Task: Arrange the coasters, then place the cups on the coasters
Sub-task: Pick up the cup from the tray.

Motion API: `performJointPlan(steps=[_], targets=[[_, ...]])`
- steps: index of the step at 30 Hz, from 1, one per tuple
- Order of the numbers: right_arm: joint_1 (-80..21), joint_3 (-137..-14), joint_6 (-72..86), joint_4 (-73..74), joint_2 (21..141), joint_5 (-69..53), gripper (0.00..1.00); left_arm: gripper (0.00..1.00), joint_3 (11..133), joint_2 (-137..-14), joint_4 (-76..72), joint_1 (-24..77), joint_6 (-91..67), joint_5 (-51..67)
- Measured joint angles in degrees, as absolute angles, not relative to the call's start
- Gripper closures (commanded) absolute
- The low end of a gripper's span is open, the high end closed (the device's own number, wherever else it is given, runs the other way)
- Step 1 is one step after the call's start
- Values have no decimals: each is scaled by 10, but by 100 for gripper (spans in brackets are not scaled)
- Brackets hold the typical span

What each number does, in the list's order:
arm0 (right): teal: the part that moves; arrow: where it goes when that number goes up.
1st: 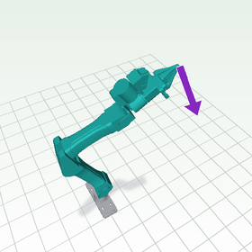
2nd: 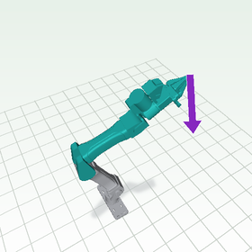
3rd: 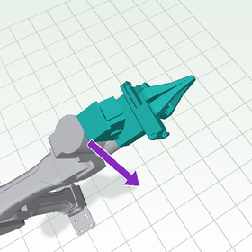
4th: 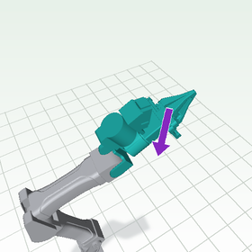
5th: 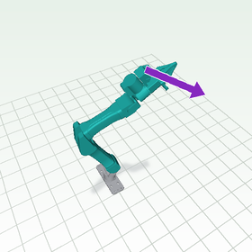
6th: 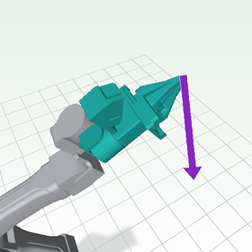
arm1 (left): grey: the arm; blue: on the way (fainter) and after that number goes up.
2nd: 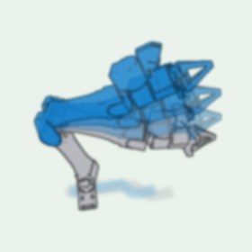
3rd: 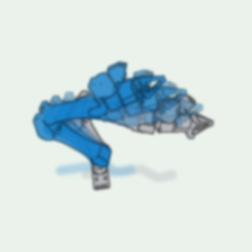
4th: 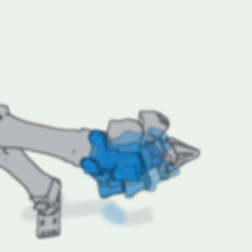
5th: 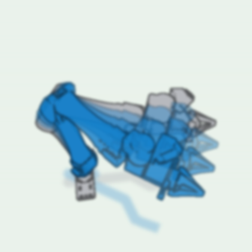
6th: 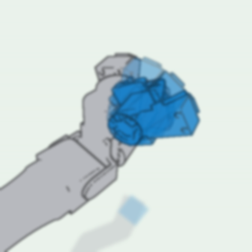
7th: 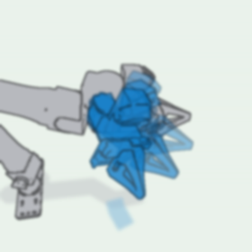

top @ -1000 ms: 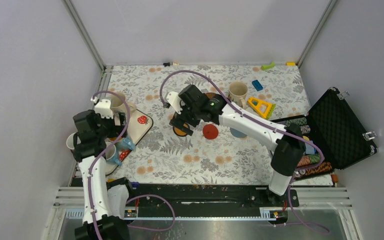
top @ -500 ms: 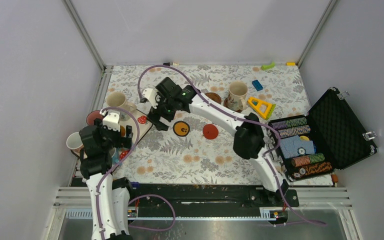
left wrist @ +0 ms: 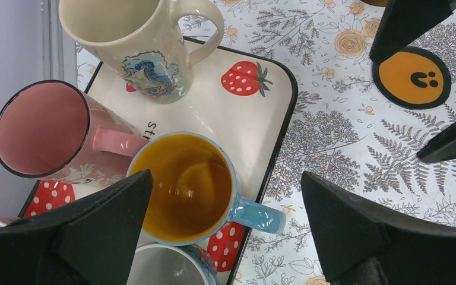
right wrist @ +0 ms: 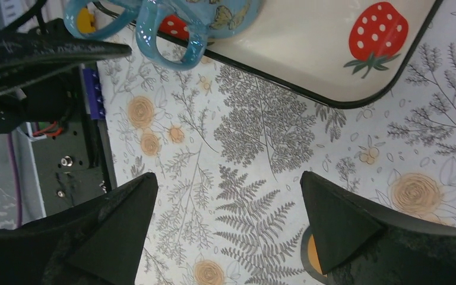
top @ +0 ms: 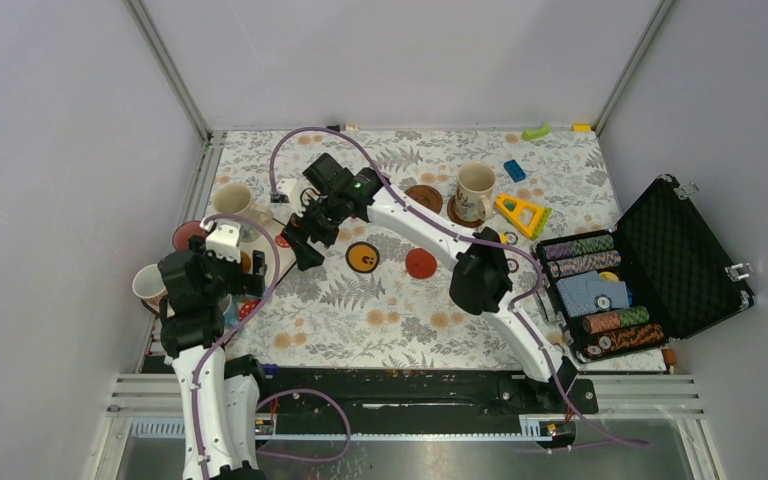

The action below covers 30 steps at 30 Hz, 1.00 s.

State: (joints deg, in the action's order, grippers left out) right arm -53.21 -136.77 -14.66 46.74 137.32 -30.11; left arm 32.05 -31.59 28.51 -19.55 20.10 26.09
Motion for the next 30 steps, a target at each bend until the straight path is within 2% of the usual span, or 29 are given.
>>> performJointPlan(steps=[6, 10, 19, 30], targets=[[-532, -1387, -117, 476, 1399, -327, 2, 1, 314, -316, 283, -196, 201, 261], [-532, -1346, -119, 474, 1393, -325, 2, 1, 314, -315, 282, -196, 201, 260], [-532, -1021, -163, 449, 1253, -263, 2, 1, 314, -326, 279, -196, 201, 250], [-531, -854, -227, 419, 1038, -177, 2, 1, 314, -321, 277, -196, 200, 227]])
